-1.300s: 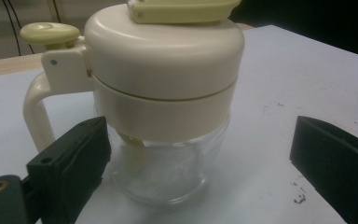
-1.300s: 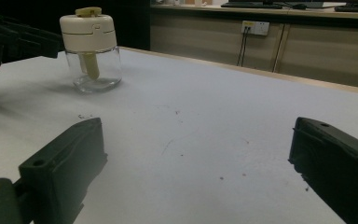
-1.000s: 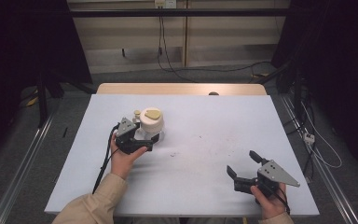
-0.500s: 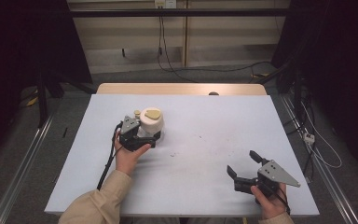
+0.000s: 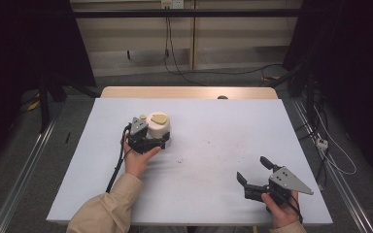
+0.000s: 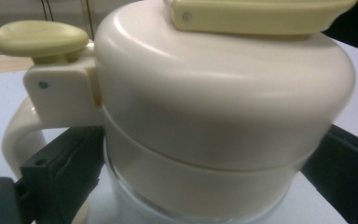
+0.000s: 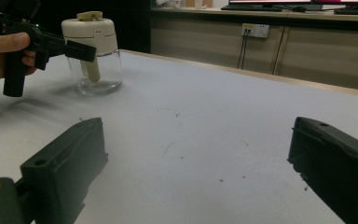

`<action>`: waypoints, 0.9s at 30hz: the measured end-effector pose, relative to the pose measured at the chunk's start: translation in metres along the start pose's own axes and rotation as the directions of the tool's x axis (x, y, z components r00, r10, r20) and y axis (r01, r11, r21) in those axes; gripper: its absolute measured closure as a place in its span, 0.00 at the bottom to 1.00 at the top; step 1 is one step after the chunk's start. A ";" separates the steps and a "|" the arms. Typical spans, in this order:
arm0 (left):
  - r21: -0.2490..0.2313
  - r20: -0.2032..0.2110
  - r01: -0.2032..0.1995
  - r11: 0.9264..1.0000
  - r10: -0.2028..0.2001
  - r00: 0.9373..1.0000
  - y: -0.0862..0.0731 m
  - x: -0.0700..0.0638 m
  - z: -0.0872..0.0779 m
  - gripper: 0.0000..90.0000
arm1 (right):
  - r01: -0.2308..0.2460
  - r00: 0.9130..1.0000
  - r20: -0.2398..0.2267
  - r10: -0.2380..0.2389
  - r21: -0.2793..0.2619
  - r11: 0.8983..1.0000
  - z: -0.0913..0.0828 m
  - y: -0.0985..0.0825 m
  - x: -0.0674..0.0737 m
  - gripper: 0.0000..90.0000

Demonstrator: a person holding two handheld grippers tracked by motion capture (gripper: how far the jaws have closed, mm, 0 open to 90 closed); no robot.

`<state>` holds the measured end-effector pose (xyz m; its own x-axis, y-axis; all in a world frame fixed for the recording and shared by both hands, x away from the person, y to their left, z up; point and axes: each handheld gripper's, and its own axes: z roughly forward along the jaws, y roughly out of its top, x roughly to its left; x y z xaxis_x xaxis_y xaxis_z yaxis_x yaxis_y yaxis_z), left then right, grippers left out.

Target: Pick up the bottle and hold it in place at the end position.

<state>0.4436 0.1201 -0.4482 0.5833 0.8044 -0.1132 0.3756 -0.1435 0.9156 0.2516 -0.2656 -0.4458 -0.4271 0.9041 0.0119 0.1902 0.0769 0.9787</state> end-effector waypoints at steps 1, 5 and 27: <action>-0.006 -0.001 0.000 1.000 0.000 1.000 0.000 0.000 0.001 0.04 | 0.000 1.000 0.001 0.000 -0.001 1.000 0.000 0.000 0.000 0.04; -0.015 -0.003 -0.002 1.000 0.002 1.000 0.000 0.001 0.003 0.04 | 0.001 1.000 0.001 -0.001 -0.002 1.000 0.000 0.000 0.000 0.04; -0.049 -0.041 0.024 0.999 -0.026 0.999 -0.004 -0.003 0.018 0.04 | 0.005 1.000 -0.007 -0.005 0.006 1.000 0.002 -0.001 0.002 0.04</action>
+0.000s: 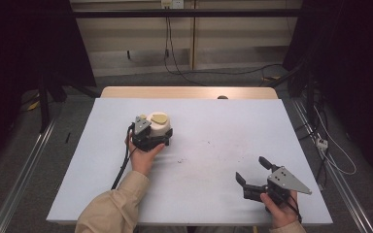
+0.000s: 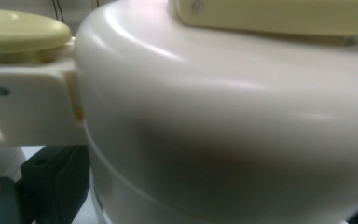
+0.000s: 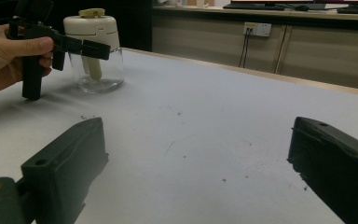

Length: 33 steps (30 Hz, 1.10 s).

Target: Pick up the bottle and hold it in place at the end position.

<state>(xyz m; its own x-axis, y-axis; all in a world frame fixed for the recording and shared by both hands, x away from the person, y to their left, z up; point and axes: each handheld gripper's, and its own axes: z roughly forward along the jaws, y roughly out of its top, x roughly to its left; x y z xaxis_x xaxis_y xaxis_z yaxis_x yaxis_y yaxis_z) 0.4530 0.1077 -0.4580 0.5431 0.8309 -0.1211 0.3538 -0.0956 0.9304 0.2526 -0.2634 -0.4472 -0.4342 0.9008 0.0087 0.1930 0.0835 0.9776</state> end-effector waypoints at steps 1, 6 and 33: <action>0.002 -0.006 0.005 1.000 -0.005 1.000 0.000 -0.001 0.001 0.04 | 0.000 1.000 0.000 0.000 0.000 1.000 0.000 0.000 0.000 0.04; 0.007 -0.007 0.007 1.000 -0.007 1.000 0.002 -0.001 0.003 0.04 | -0.003 1.000 0.001 0.003 -0.003 1.000 -0.001 0.000 -0.001 0.04; -0.002 0.023 -0.022 1.000 0.022 1.000 0.003 -0.012 -0.001 0.06 | -0.003 1.000 -0.001 0.003 -0.007 1.000 -0.001 0.000 -0.001 0.04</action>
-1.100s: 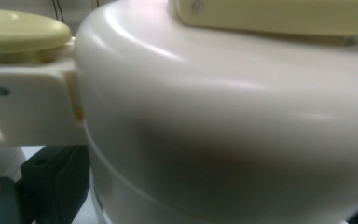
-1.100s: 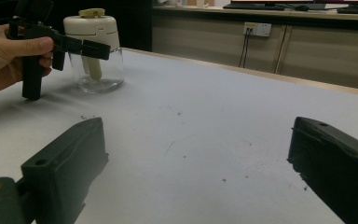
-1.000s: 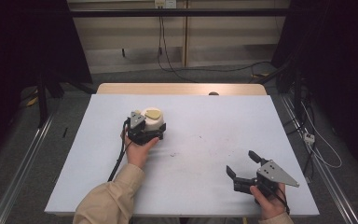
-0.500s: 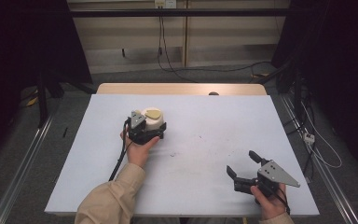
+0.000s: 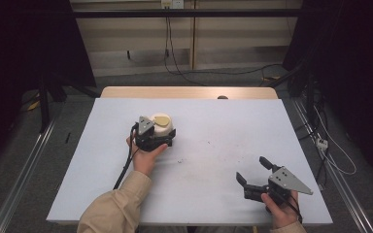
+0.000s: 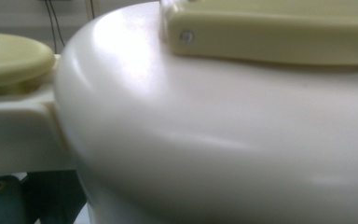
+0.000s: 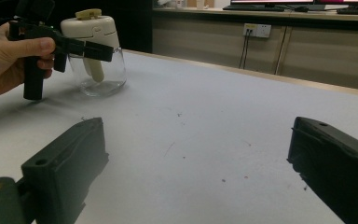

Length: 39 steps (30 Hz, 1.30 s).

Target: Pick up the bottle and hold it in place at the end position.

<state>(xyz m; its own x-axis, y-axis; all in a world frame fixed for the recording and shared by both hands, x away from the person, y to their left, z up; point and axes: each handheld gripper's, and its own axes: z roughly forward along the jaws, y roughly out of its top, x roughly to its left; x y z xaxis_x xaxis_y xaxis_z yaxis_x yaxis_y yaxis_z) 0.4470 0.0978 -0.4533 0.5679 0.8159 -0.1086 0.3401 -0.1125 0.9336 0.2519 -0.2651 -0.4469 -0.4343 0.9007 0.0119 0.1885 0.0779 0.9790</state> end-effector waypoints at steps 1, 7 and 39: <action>0.002 0.009 0.000 1.000 0.000 1.000 0.000 -0.001 0.000 0.06 | 0.001 1.000 -0.001 -0.001 0.000 1.000 0.000 0.000 0.000 0.04; 0.011 0.026 -0.008 1.000 0.007 1.000 0.005 -0.007 -0.001 0.06 | 0.000 1.000 -0.001 0.000 0.000 1.000 0.000 0.000 0.000 0.04; 0.053 0.109 -0.036 0.998 0.030 0.994 0.012 -0.044 0.017 0.06 | 0.000 1.000 -0.008 0.000 -0.002 1.000 0.000 0.001 0.001 0.04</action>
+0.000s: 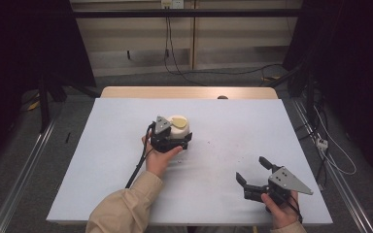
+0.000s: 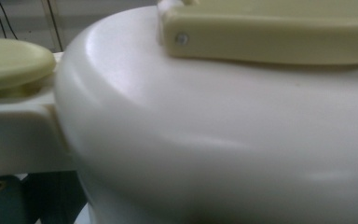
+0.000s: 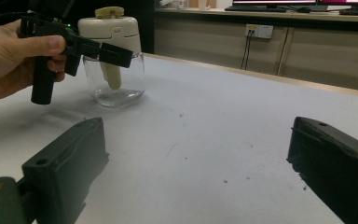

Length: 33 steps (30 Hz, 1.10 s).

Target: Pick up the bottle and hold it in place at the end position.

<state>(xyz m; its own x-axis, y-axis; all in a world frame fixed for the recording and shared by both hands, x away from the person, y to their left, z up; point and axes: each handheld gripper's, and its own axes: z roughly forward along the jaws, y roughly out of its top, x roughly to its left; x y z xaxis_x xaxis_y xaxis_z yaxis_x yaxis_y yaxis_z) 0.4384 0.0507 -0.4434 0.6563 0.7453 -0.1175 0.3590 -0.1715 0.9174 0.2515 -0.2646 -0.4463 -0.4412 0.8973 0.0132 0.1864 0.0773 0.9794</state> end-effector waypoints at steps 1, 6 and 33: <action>-0.001 0.003 0.001 1.000 -0.001 1.000 0.001 -0.002 0.001 0.06 | 0.000 1.000 0.000 0.000 0.001 1.000 0.000 0.000 0.000 0.04; 0.005 0.019 -0.003 1.000 0.003 1.000 0.002 -0.009 0.007 0.06 | 0.001 1.000 -0.003 -0.001 -0.002 1.000 0.000 0.000 0.000 0.04; -0.006 0.047 -0.044 0.999 0.045 0.998 -0.003 -0.024 0.021 0.06 | 0.008 1.000 -0.009 -0.008 0.005 1.000 0.001 0.000 0.002 0.04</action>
<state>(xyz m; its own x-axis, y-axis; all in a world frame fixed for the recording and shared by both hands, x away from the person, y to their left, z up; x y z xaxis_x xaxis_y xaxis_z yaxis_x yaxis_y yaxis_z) 0.4354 0.0197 -0.4514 0.7022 0.7058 -0.0941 0.3253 -0.2004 0.9241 0.2516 -0.2627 -0.4468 -0.4508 0.8926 0.0073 0.1877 0.0868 0.9784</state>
